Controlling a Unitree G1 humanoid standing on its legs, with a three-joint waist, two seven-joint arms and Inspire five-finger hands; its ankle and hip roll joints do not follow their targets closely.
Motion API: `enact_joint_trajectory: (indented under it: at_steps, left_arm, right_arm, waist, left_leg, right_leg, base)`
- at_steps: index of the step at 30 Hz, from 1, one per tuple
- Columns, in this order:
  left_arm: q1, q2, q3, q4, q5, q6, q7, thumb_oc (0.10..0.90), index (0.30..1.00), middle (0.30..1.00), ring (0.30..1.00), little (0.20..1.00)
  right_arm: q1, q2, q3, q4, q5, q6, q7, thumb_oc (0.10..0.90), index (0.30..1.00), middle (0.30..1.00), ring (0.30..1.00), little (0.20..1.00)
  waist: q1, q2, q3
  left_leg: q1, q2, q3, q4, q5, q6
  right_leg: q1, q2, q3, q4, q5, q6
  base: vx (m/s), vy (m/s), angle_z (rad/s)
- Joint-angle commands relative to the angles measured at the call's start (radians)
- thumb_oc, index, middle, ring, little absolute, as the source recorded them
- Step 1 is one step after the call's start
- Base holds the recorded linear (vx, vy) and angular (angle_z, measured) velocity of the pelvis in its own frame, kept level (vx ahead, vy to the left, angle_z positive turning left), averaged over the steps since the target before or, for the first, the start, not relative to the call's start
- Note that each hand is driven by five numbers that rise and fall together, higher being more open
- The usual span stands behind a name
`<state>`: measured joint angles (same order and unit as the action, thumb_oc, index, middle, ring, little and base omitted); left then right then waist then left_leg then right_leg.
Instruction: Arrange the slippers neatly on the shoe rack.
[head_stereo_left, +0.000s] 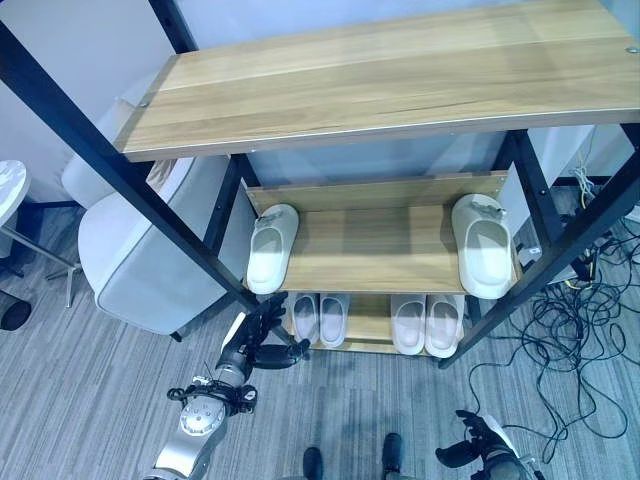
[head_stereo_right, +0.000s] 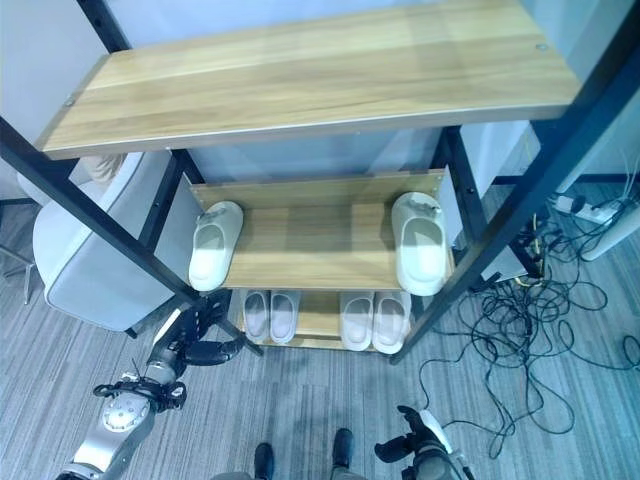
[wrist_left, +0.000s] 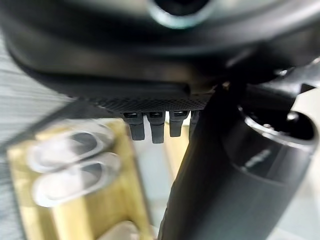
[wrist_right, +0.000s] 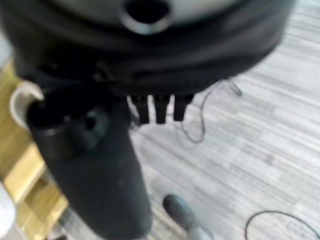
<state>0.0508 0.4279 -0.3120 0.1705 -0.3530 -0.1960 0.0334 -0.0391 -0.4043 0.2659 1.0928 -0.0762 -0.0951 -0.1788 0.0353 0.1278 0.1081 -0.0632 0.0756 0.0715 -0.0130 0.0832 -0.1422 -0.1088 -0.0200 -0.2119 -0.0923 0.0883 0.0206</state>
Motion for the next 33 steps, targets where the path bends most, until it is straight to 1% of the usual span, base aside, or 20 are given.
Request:
enact_joint_trajectory:
  at_steps: [1,9,11,12,13,14,16,17,20,24,28,33]
  left_arm:
    - [-0.07,0.029,0.087,-0.09,0.007,-0.119,0.044,0.8,0.9,0.9,0.9,0.9]
    - [-0.112,0.036,0.108,-0.093,0.11,-0.124,0.118,0.8,0.9,0.9,0.9,0.9]
    - [-0.135,0.036,0.111,-0.08,0.157,-0.116,0.143,0.8,0.9,0.9,0.9,0.9]
    - [-0.135,0.036,0.11,-0.08,0.158,-0.116,0.143,0.8,0.9,0.9,0.9,0.9]
    - [-0.146,0.04,0.11,-0.071,0.191,-0.109,0.157,0.8,0.9,0.9,0.9,0.9]
    - [-0.146,0.04,0.109,-0.071,0.192,-0.109,0.157,0.8,0.9,0.9,0.9,0.9]
    - [-0.16,0.047,0.11,-0.065,0.25,-0.098,0.176,0.8,0.9,0.9,0.9,0.9]
    - [-0.16,0.047,0.11,-0.066,0.251,-0.098,0.177,0.8,0.9,0.9,0.9,0.9]
    - [-0.194,0.058,0.104,-0.057,0.326,-0.086,0.203,0.8,0.9,0.9,0.9,0.9]
    - [-0.232,0.064,0.091,-0.043,0.376,-0.081,0.226,0.8,0.9,0.9,0.9,0.9]
    - [-0.301,0.056,0.062,0.01,0.418,-0.066,0.251,0.8,0.9,0.9,0.9,0.9]
    - [-0.32,0.056,0.054,0.032,0.434,-0.063,0.259,0.8,0.9,0.9,0.9,0.9]
  right_arm:
    - [0.013,0.036,-0.006,-0.003,-0.002,-0.018,-0.024,0.8,0.9,0.9,0.9,0.9]
    - [0.025,0.047,-0.003,0.014,-0.004,-0.017,-0.024,0.8,0.9,0.9,0.9,0.9]
    - [0.038,0.051,-0.002,0.026,-0.01,-0.011,-0.02,0.8,0.9,0.9,0.9,0.9]
    - [0.038,0.051,-0.002,0.026,-0.01,-0.011,-0.02,0.8,0.9,0.9,0.9,0.9]
    - [0.047,0.055,-0.001,0.032,-0.01,-0.009,-0.016,0.8,0.9,0.9,0.9,0.9]
    - [0.047,0.055,-0.001,0.032,-0.01,-0.009,-0.016,0.8,0.9,0.9,0.9,0.9]
    - [0.058,0.064,0.001,0.046,-0.012,-0.004,-0.008,0.8,0.9,0.9,0.9,0.9]
    - [0.058,0.064,0.001,0.047,-0.012,-0.004,-0.008,0.8,0.9,0.9,0.9,0.9]
    - [0.062,0.075,0.007,0.056,-0.01,-0.003,-0.001,0.8,0.9,0.9,0.9,0.9]
    - [0.062,0.083,0.017,0.06,-0.013,-0.003,0.001,0.8,0.9,0.9,0.9,0.9]
    - [0.055,0.093,0.035,0.065,-0.011,-0.002,0.003,0.8,0.9,0.9,0.9,0.9]
    - [0.053,0.099,0.039,0.071,-0.013,-0.003,0.001,0.8,0.9,0.9,0.9,0.9]
  waist:
    - [-0.001,-0.074,-0.056]
    - [-0.012,-0.089,-0.068]
    - [-0.016,-0.099,-0.075]
    - [-0.017,-0.099,-0.074]
    - [-0.018,-0.107,-0.077]
    - [-0.018,-0.107,-0.077]
    - [-0.018,-0.12,-0.082]
    - [-0.018,-0.12,-0.081]
    - [-0.017,-0.133,-0.086]
    - [-0.017,-0.139,-0.09]
    - [-0.021,-0.144,-0.095]
    - [-0.023,-0.145,-0.096]
  left_leg:
    - [-0.032,-0.076,0.016,-0.074,0.005,0.034]
    - [-0.022,-0.075,0.017,-0.074,-0.005,0.034]
    - [-0.011,-0.074,0.019,-0.074,-0.012,0.034]
    - [-0.01,-0.074,0.018,-0.074,-0.012,0.034]
    - [-0.005,-0.073,0.02,-0.074,-0.016,0.033]
    - [-0.004,-0.073,0.02,-0.074,-0.016,0.033]
    - [0.006,-0.071,0.02,-0.074,-0.024,0.034]
    - [0.006,-0.071,0.02,-0.074,-0.024,0.034]
    - [0.013,-0.07,0.02,-0.074,-0.031,0.035]
    - [0.019,-0.071,0.021,-0.074,-0.037,0.037]
    - [0.024,-0.07,0.023,-0.074,-0.045,0.041]
    - [0.021,-0.072,0.026,-0.074,-0.046,0.043]
  right_leg:
    - [0.011,-0.03,0.013,0.036,-0.054,0.109]
    - [0.03,-0.028,0.006,0.028,-0.054,0.112]
    - [0.044,-0.027,0.0,0.027,-0.056,0.112]
    - [0.045,-0.027,-0.001,0.027,-0.056,0.112]
    - [0.053,-0.027,-0.004,0.026,-0.058,0.112]
    - [0.054,-0.027,-0.004,0.025,-0.058,0.112]
    - [0.064,-0.028,-0.008,0.023,-0.058,0.115]
    - [0.065,-0.028,-0.008,0.023,-0.058,0.115]
    - [0.074,-0.031,-0.01,0.022,-0.058,0.119]
    - [0.075,-0.034,-0.009,0.021,-0.054,0.122]
    - [0.075,-0.041,-0.004,0.019,-0.048,0.127]
    - [0.071,-0.044,0.001,0.016,-0.041,0.133]
  base:
    - [0.04,-0.032,0.0]
    - [0.02,0.002,0.04]
    - [0.04,0.038,0.05]
    - [0.04,0.064,0.03]
    - [0.02,0.037,0.03]
    - [0.03,0.051,0.05]
    - [0.03,0.052,0.09]
    - [0.02,0.056,0.08]
    - [0.02,0.047,0.07]
    - [0.02,0.049,0.03]
    - [0.02,0.06,-0.01]
    - [0.0,0.037,-0.02]
